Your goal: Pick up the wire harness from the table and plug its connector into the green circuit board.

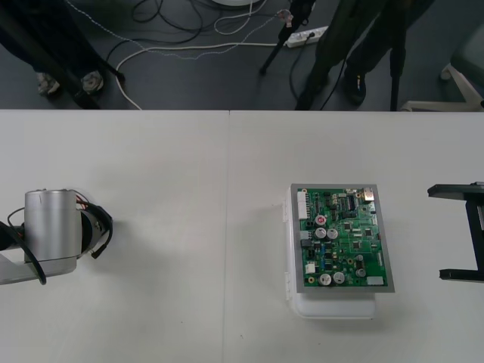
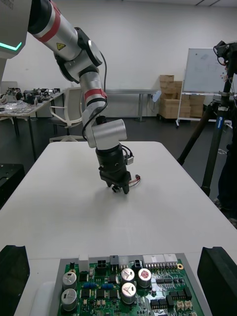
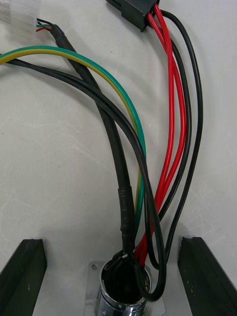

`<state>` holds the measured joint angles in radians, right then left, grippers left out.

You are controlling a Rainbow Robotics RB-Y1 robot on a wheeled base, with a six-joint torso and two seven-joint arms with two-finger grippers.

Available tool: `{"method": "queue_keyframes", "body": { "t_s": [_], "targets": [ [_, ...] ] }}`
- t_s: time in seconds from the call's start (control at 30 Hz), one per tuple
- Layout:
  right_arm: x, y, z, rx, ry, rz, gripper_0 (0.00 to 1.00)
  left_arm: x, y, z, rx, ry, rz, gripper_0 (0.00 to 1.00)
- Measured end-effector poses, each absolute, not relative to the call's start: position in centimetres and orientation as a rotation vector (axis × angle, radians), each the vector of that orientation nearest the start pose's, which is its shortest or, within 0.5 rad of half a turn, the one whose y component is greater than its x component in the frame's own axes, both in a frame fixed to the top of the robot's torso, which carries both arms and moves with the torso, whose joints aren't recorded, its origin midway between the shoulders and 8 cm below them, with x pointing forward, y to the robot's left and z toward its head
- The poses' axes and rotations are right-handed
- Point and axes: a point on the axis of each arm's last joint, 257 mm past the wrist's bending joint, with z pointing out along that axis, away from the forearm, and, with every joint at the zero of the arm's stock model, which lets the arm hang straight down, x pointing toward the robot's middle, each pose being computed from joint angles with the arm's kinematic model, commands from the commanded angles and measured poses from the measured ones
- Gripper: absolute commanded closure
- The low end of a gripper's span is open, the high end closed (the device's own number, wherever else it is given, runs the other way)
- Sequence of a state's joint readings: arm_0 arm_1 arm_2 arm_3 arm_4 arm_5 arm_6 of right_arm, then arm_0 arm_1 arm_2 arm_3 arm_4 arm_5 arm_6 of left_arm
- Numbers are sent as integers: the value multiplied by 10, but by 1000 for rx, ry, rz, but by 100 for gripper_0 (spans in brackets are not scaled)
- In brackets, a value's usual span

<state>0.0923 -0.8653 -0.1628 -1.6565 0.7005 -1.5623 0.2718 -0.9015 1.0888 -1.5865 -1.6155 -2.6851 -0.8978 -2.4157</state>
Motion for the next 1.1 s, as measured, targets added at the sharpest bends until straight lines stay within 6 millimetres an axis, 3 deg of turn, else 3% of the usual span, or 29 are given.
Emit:
{"method": "queue_keyframes", "body": {
  "t_s": [0.2,0.23,0.3,0.33,1.1],
  "targets": [
    [283,-220,-93,-1315,985,875,0,453,365,-378,-1094,2274,29,25],
    [283,-220,-93,-1315,985,875,0,452,365,-378,-1094,2274,29,39],
    [283,-220,-93,-1315,985,875,0,452,365,-378,-1093,2275,31,88],
    [283,-220,-93,-1315,985,875,0,451,364,-378,-1093,2276,33,100],
    [284,-218,-93,-1307,981,878,0,446,364,-376,-1097,2269,71,100]
  ]
}}
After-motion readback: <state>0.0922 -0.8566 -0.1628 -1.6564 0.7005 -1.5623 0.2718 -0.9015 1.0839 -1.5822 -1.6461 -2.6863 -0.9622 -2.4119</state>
